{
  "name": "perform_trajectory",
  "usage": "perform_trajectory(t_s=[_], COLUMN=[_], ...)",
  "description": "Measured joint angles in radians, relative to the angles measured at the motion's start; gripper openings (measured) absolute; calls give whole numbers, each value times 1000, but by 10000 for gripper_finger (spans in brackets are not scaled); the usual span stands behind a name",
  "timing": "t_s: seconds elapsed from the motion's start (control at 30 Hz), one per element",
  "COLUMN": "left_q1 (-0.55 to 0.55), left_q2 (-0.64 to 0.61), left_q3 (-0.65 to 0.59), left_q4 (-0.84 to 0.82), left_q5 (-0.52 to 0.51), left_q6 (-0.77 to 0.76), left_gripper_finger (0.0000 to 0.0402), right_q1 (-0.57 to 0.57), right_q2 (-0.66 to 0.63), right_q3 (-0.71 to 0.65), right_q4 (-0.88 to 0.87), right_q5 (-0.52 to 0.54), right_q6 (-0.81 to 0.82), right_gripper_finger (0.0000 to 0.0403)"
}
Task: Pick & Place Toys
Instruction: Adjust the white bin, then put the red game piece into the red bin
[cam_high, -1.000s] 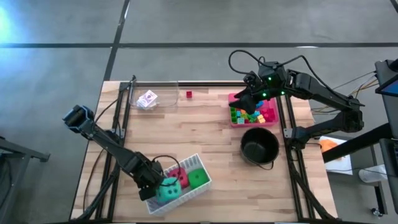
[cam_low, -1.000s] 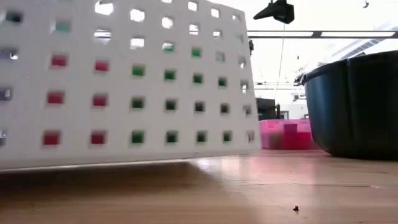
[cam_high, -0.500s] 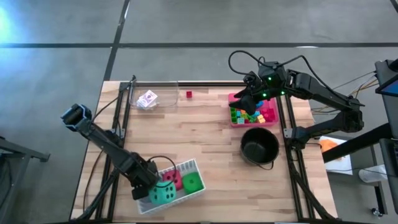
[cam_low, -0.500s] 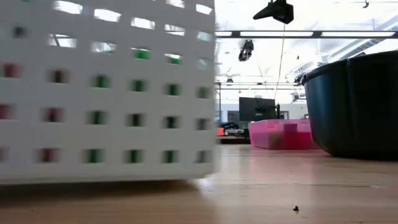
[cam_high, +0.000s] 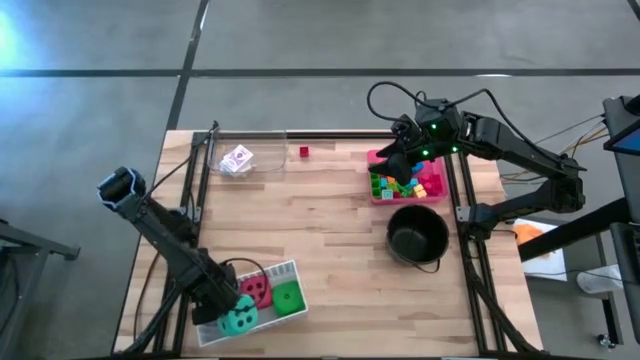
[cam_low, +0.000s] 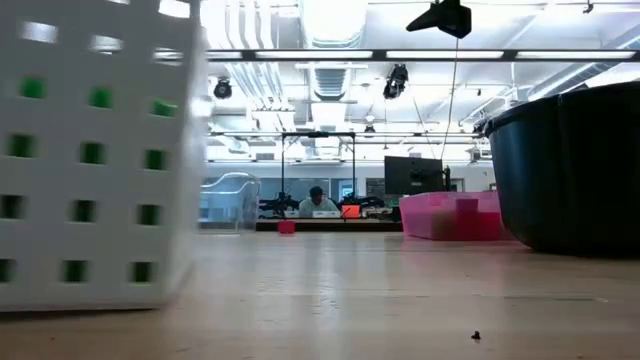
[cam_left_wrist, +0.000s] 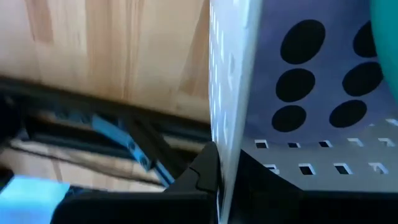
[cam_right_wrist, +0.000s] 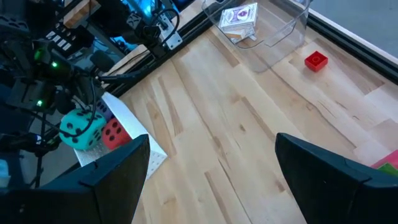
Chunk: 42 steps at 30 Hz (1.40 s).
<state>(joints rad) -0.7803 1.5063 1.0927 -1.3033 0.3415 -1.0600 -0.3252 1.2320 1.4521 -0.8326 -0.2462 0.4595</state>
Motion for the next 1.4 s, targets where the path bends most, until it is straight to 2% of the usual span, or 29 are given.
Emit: perform_trajectory(t_s=[0.43,0.73,1.1,1.27,1.4], left_q1=[-39,-39,-27,16,108], left_q2=[-94,-103,-130,-167,-187], left_q3=[2,-11,8,73,136], left_q4=[4,5,-8,-25,-74], left_q5=[37,18,26,3,-47], left_q6=[-107,-116,-153,-152,-142], left_gripper_finger=[17,92,144,145,117], right_q1=[0,0,0,0,0], right_q2=[0,0,0,0,0], right_q3=[0,0,0,0,0], right_q4=[0,0,2,2,7], right_q5=[-21,-24,-24,-24,-24], right_q6=[0,0,9,12,11], right_gripper_finger=[338,338,338,338,338])
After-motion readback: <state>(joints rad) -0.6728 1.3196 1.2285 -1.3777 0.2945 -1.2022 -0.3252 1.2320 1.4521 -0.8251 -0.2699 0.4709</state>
